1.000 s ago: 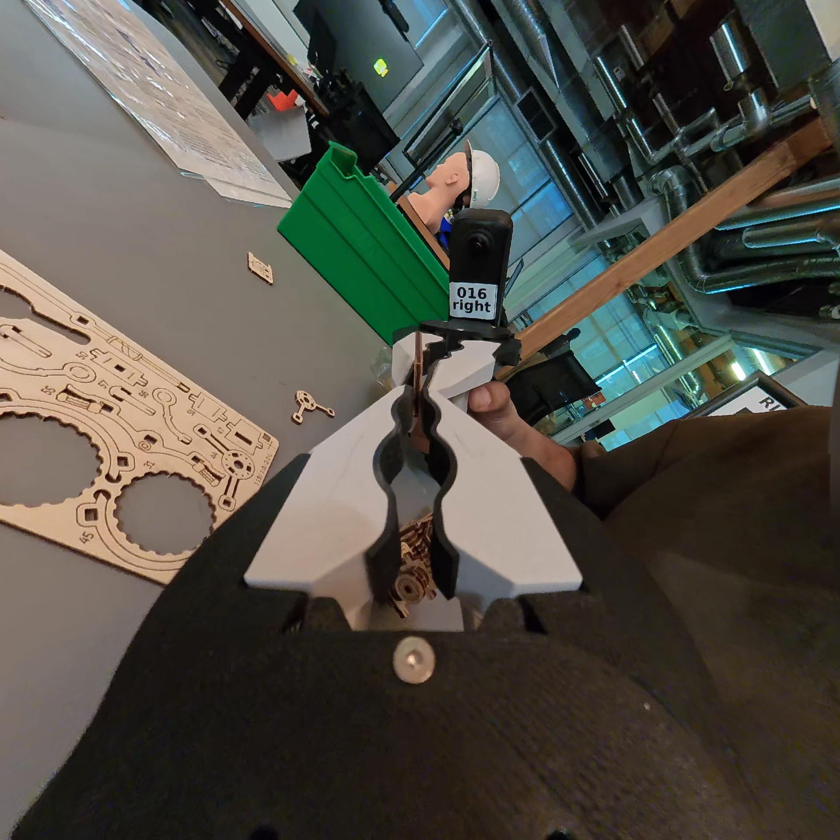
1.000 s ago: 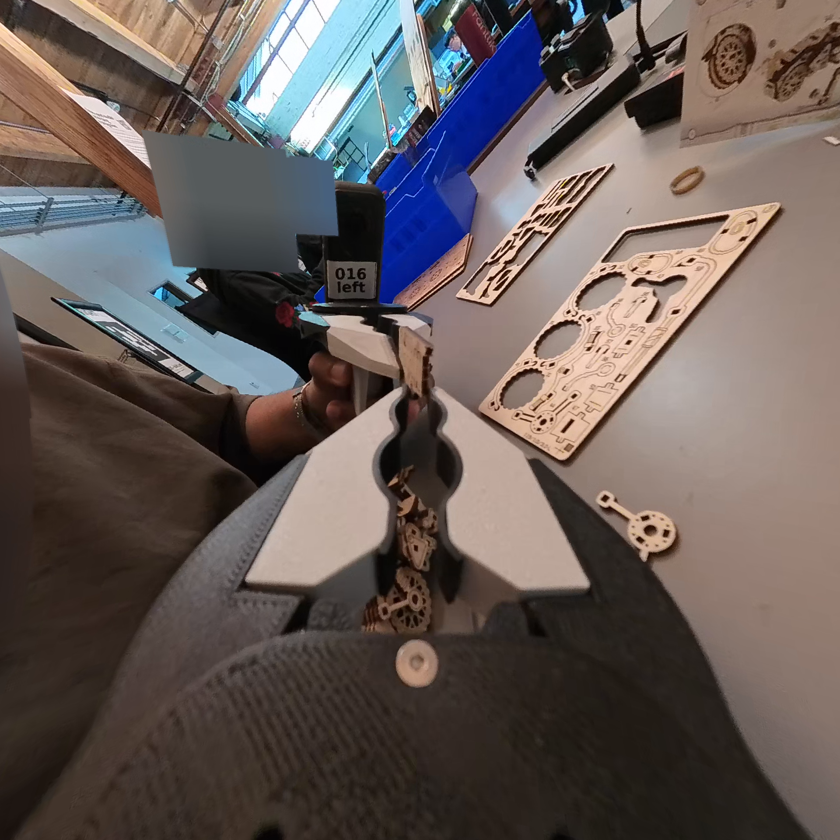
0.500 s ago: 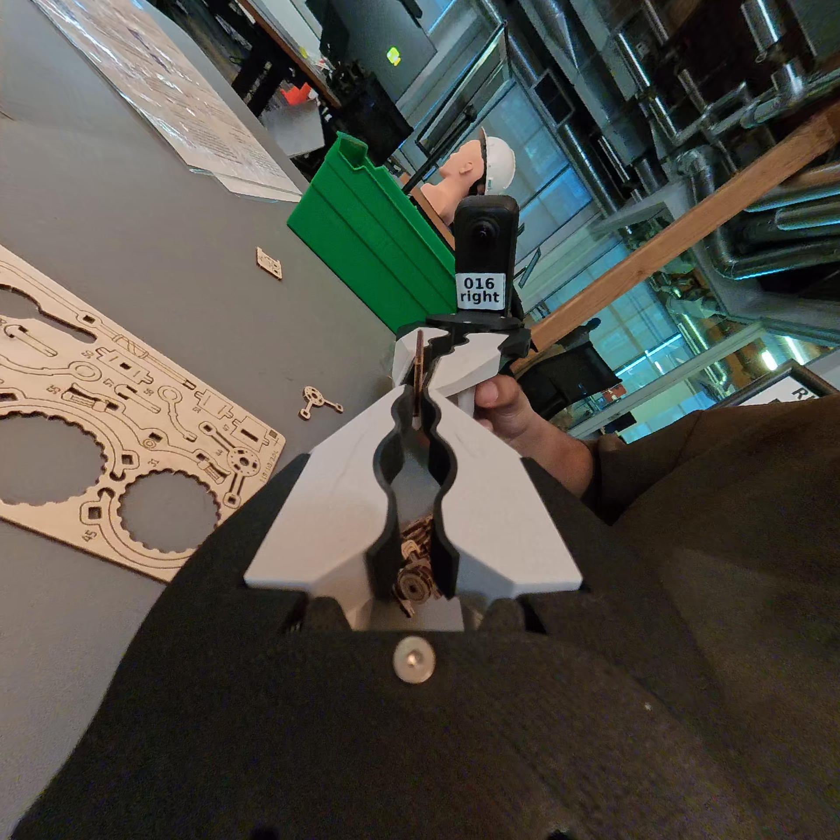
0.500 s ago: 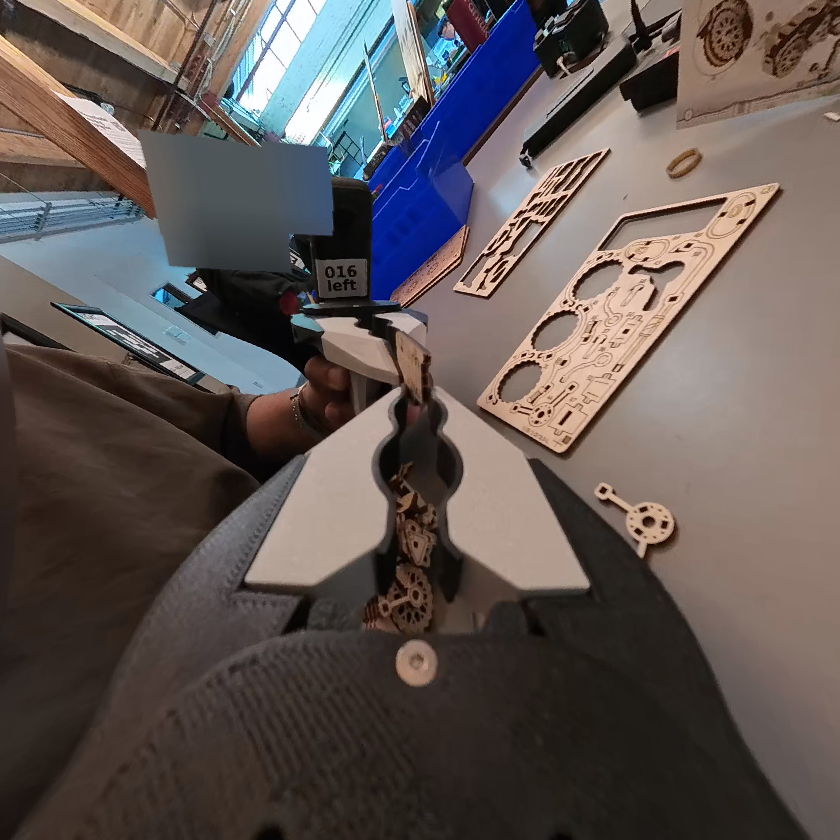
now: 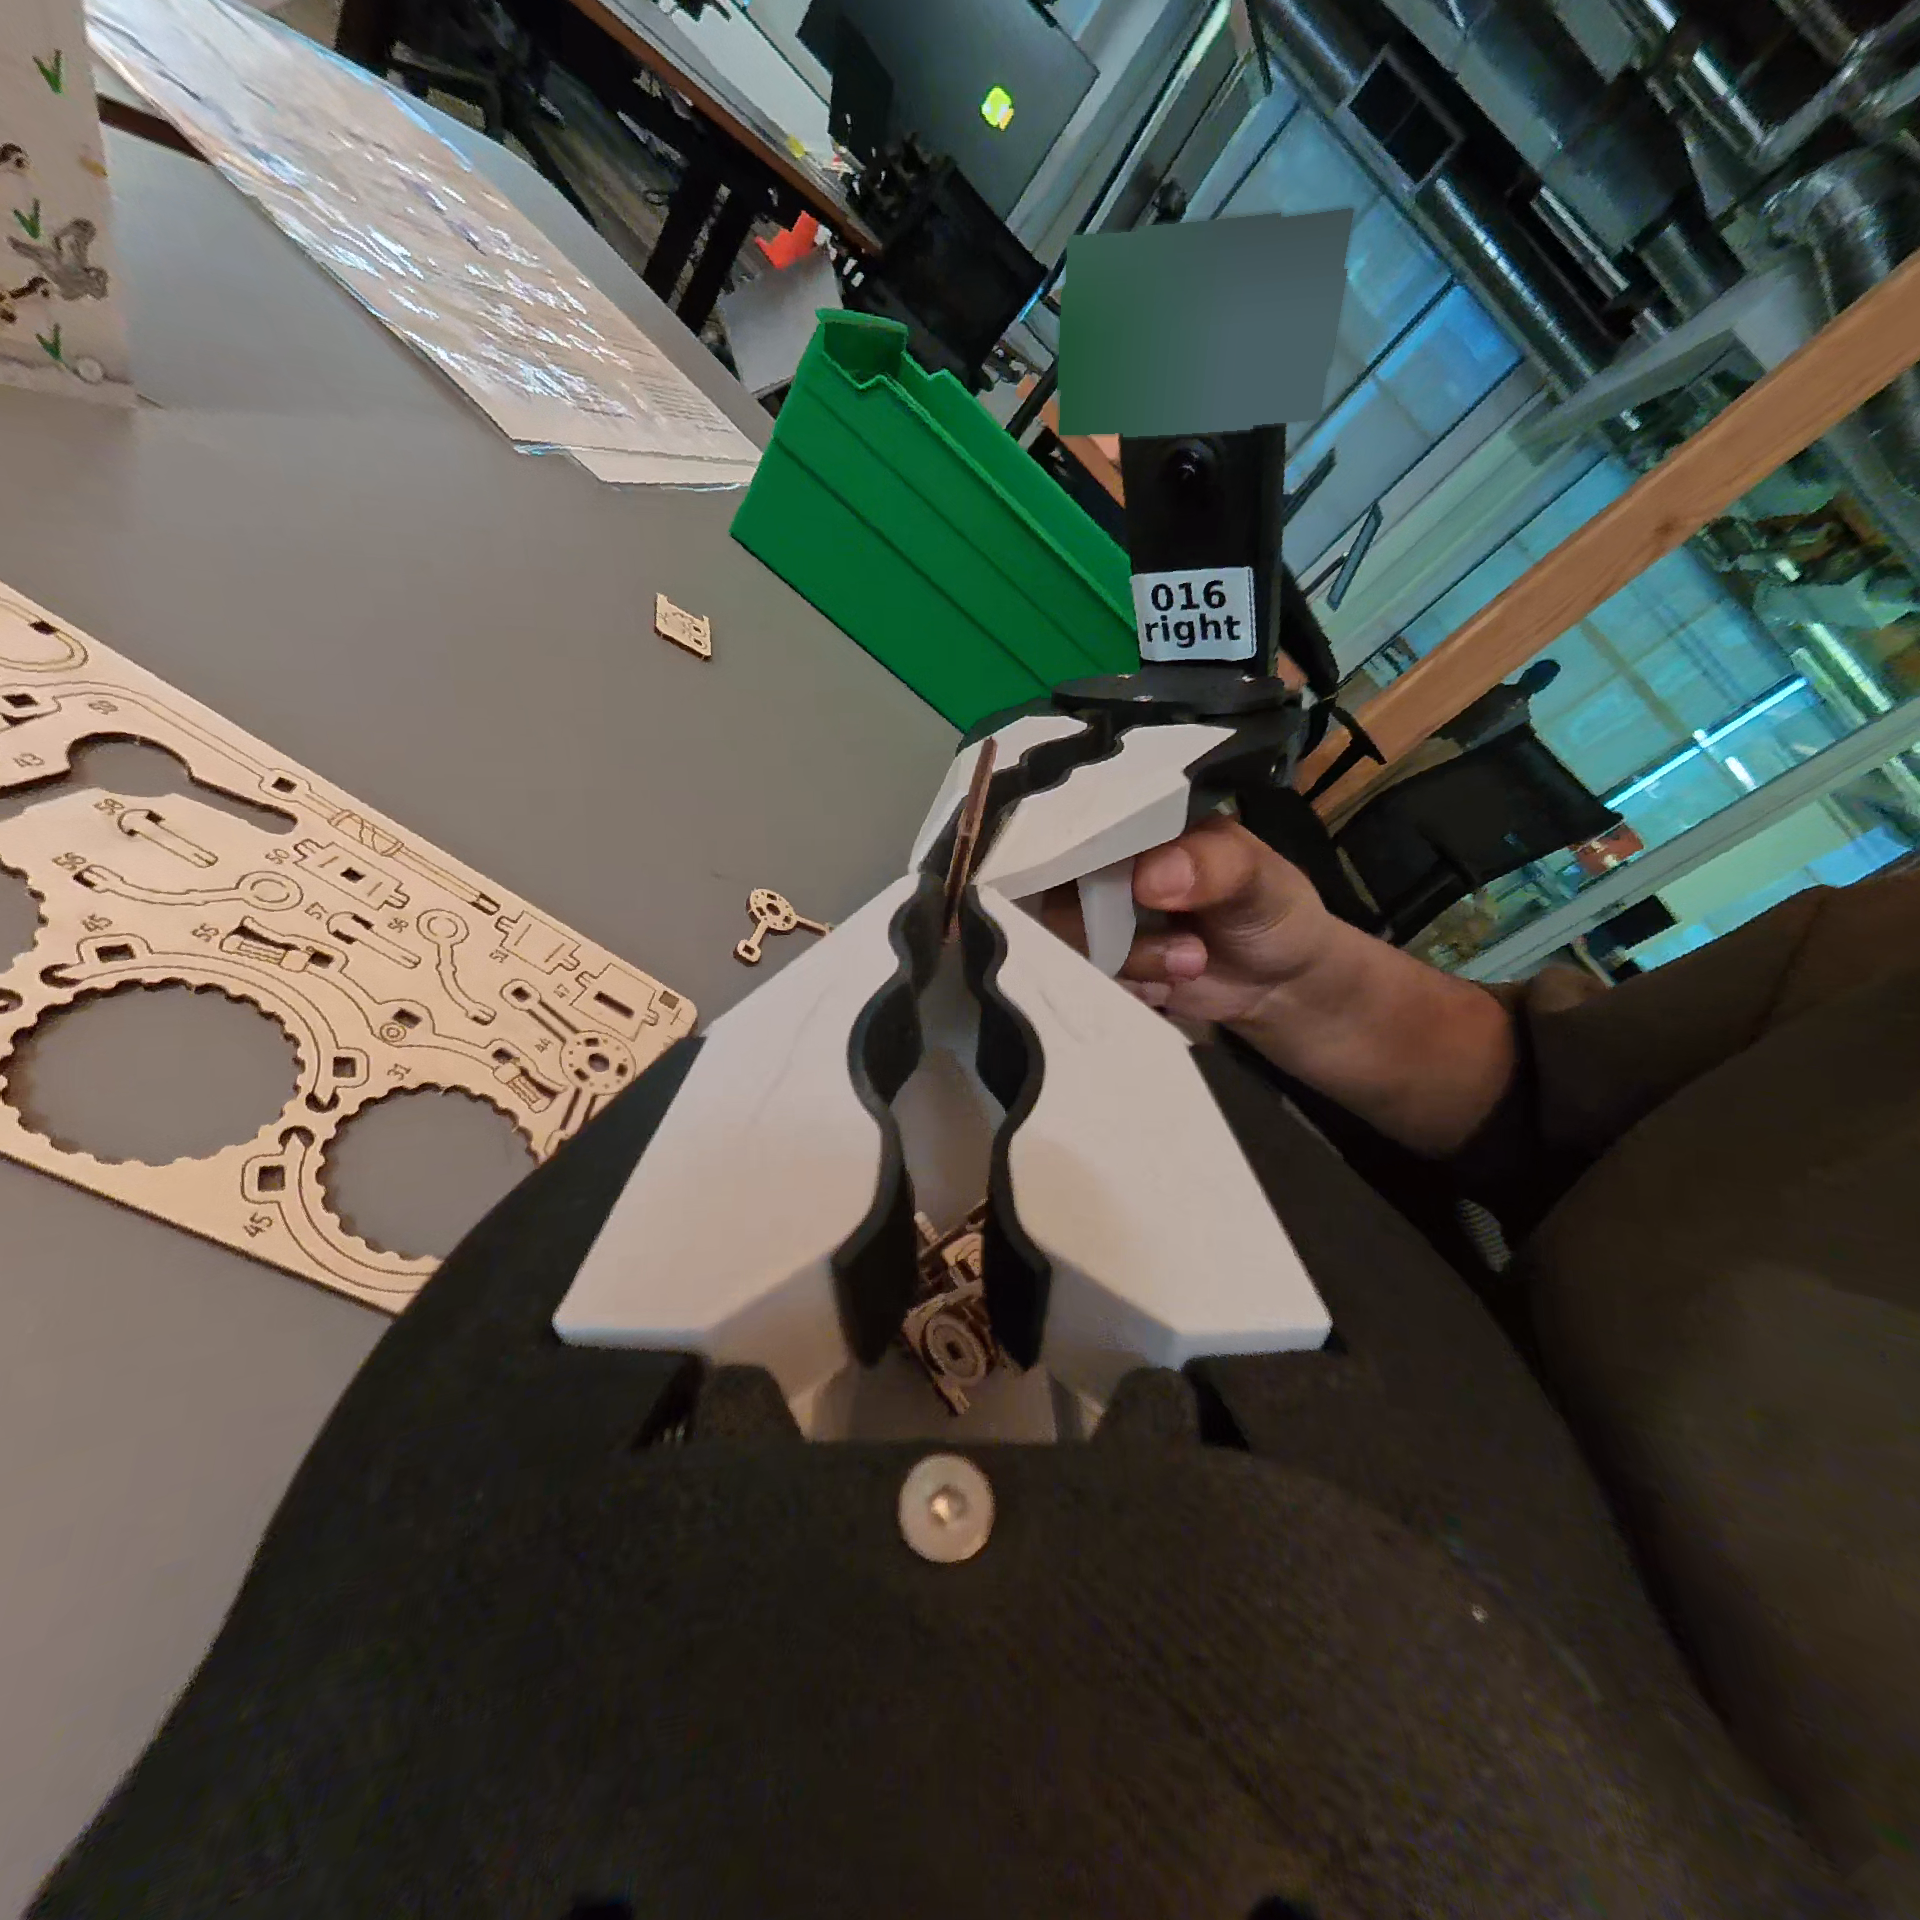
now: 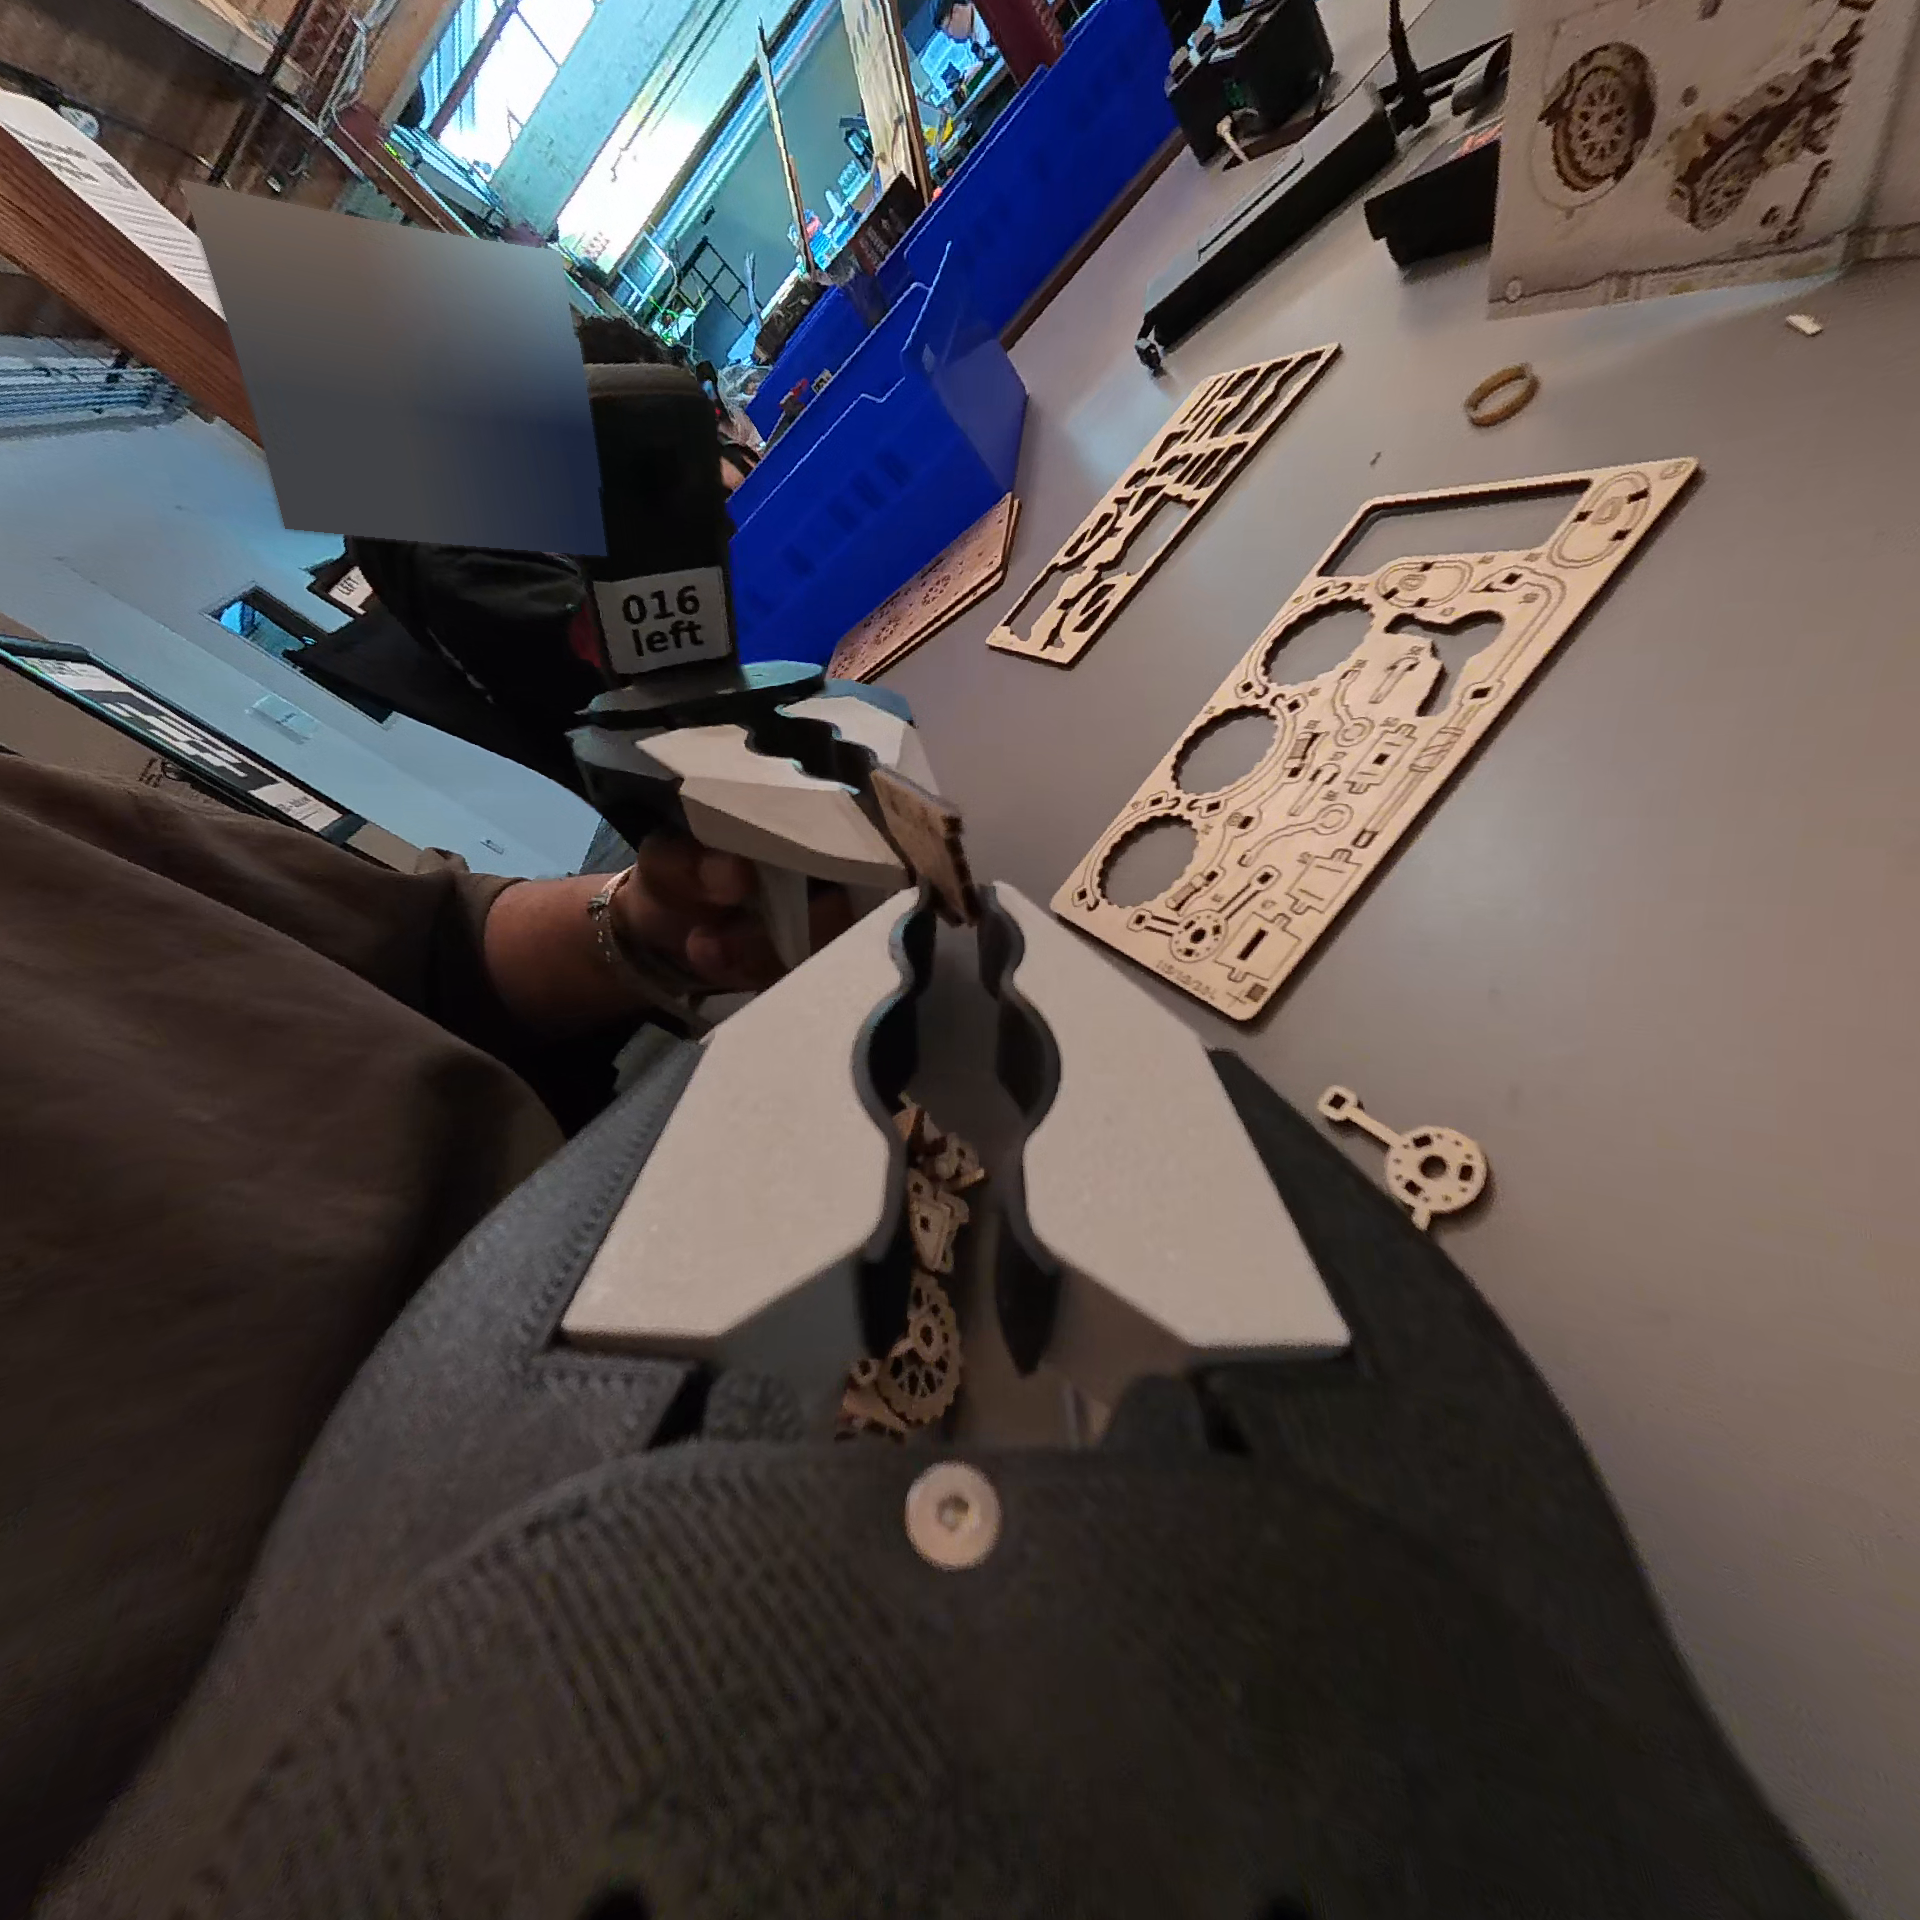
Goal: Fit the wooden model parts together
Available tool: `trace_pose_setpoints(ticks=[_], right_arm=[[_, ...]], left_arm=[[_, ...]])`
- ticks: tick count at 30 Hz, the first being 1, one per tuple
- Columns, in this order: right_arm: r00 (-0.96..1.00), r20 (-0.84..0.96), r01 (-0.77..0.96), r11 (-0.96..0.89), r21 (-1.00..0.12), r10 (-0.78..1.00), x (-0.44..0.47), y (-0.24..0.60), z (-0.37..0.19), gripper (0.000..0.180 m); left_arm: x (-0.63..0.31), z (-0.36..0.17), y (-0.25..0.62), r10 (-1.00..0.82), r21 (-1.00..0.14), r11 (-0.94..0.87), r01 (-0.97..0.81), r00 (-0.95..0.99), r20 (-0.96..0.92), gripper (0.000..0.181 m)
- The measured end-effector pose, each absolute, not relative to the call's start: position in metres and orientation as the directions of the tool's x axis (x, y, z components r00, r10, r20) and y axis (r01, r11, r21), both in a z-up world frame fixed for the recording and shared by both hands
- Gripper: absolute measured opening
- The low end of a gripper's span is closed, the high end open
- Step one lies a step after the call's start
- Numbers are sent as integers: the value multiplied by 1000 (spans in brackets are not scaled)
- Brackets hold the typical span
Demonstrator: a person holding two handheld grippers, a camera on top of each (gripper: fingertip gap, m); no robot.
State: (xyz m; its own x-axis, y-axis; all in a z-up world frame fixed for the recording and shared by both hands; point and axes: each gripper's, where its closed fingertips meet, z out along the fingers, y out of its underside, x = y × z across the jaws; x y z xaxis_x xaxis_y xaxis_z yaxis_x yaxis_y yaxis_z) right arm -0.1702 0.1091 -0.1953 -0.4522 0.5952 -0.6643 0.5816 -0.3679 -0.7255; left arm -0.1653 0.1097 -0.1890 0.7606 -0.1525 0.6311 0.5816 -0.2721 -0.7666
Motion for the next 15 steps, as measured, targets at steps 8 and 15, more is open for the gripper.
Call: trace_pose_setpoints(ticks=[8, 15], right_arm=[[-439, -663, 578, -375, -725, 606, -171, 111, -196, 5], [-419, -651, 563, -381, -733, 634, -173, 111, -197, 4]], left_arm=[[-165, -192, 111, -122, -787, -271, 554, 791, 599, 1], [-167, -193, 112, -98, -800, -270, 535, 812, 576, 1]])
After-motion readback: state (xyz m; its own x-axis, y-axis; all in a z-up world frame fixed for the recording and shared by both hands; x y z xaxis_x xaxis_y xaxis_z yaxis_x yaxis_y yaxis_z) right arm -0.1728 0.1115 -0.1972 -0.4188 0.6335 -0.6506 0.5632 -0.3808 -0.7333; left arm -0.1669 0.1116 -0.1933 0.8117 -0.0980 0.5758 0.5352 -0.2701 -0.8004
